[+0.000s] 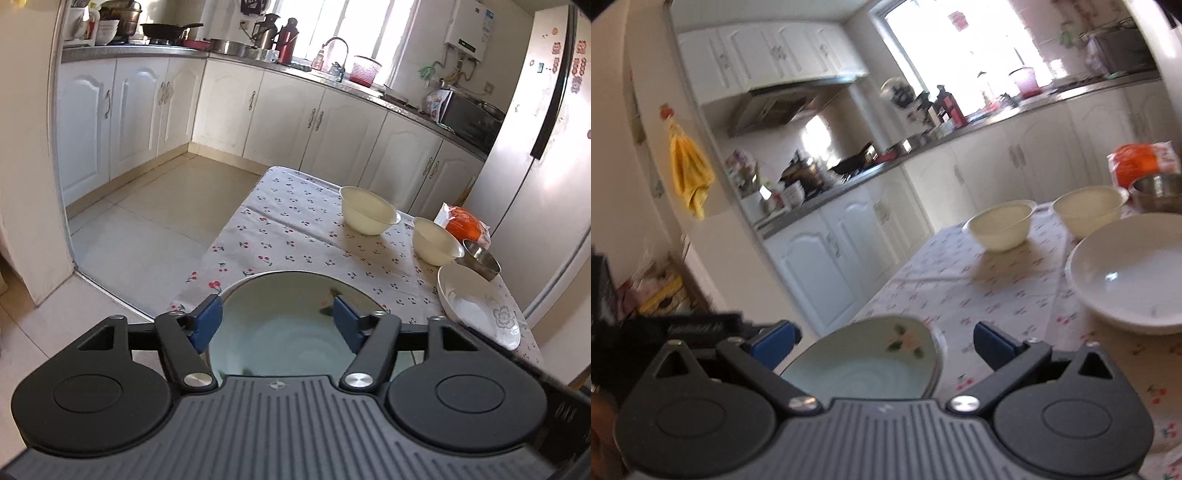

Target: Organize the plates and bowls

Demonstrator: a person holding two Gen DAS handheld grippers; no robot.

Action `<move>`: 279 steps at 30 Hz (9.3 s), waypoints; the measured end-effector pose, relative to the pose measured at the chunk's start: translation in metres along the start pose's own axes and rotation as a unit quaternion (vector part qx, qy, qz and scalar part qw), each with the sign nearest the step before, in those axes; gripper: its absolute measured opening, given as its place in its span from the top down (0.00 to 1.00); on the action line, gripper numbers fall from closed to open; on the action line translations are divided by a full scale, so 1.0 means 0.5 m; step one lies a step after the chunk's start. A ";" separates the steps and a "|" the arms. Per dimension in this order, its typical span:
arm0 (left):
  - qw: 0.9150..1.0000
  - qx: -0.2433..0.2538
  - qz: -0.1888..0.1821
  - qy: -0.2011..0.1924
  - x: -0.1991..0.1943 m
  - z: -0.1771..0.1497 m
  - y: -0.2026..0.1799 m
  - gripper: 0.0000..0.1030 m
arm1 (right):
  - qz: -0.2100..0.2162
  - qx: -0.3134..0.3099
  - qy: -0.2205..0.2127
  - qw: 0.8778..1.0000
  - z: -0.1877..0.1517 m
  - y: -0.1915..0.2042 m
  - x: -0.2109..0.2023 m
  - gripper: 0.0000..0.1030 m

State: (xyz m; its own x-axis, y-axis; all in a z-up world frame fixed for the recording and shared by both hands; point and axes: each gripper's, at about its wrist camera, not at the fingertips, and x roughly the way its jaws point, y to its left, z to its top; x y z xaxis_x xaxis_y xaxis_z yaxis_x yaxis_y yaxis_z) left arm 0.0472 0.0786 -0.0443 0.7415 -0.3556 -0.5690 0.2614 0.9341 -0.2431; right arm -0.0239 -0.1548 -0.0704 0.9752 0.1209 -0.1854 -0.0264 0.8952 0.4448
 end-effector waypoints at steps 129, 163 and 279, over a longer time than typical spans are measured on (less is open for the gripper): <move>0.995 0.102 -0.007 0.020 0.039 0.009 -0.176 0.03 | -0.156 0.080 -0.054 0.983 0.207 -0.295 -0.075 0.01; 0.990 0.084 -0.051 0.097 0.270 -0.055 -0.372 0.31 | -0.041 0.261 -0.032 0.964 0.150 -0.473 -0.117 0.01; 0.993 -0.063 0.097 0.015 0.143 0.049 -0.057 0.69 | 0.107 0.200 0.034 0.973 0.105 -0.148 0.163 0.00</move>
State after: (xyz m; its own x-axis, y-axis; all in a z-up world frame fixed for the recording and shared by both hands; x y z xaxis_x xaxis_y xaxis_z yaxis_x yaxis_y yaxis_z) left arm 0.1079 0.0275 -0.0588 0.7514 -0.1710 -0.6373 0.0347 0.9747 -0.2207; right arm 0.0692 -0.2340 -0.0725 0.9399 0.3259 -0.1023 -0.1264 0.6101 0.7822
